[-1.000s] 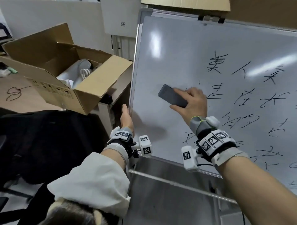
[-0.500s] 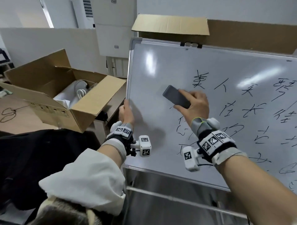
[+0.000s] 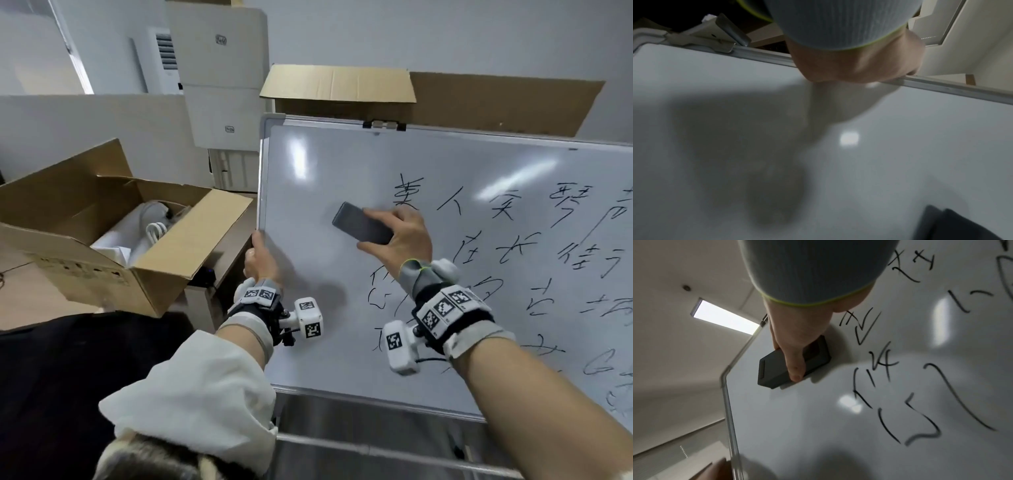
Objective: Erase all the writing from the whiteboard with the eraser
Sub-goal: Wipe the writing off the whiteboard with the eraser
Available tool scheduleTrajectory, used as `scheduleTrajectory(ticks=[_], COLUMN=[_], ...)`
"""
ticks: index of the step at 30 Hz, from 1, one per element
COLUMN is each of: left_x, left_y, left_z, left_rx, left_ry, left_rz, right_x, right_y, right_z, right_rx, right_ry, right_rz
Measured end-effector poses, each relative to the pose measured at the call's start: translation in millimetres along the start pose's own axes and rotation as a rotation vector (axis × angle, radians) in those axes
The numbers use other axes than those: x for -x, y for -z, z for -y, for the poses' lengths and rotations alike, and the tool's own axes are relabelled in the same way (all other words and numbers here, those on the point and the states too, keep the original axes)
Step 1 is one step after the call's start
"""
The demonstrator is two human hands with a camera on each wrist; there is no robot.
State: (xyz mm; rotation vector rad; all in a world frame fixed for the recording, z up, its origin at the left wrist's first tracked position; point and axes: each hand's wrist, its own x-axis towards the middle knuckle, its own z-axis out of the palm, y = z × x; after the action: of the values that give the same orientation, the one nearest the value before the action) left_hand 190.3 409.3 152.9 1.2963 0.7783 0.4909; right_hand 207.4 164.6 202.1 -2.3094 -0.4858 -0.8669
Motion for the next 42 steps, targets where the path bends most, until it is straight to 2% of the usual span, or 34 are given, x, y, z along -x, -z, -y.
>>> scheduleTrajectory(ticks=[4,7,9,11,13,17,20,27,31,35,39,42], left_x=[-12,-8,7,20,29,39,39,41,36,36,41,43], left_y=[-2,-4,-13,-32,-58,-98,-118,-131,-128,-124,-126,-124], left_z=[7,6,-13,-44,-78,-132,-142,-154,-158,-157,-156,-153], left_rx=[-0.046,-0.113,-0.252,-0.387,-0.471,-0.709,-0.832,-0.797,-0.841,-0.855,-0.834,-0.816], left_ry=[-0.034,-0.089,-0.287,-0.607,-0.860,-1.094,-1.153,-1.166,-1.198,-1.213,-1.209,-1.203], left_rz=[0.015,-0.079,-0.181,-0.200,-0.206,-0.195,-0.145,-0.092,-0.092,-0.077,-0.040,-0.030], right_x=[42,43,24,-2,-22,-39,-47,-57,-51,-45,-48,-42], right_y=[-21,-19,-4,17,34,52,67,60,30,27,50,40], right_z=[1,1,2,4,3,-11,-28,-34,-18,-16,-28,-19], right_rx=[0.006,0.028,0.009,-0.008,0.012,0.026,0.055,0.036,-0.069,-0.067,-0.071,-0.104], right_ry=[0.089,0.081,0.032,0.006,0.025,0.006,-0.015,-0.119,-0.079,-0.080,-0.261,-0.303], right_rz=[0.165,0.141,0.057,-0.006,-0.035,-0.093,-0.135,-0.242,-0.133,-0.152,-0.312,-0.284])
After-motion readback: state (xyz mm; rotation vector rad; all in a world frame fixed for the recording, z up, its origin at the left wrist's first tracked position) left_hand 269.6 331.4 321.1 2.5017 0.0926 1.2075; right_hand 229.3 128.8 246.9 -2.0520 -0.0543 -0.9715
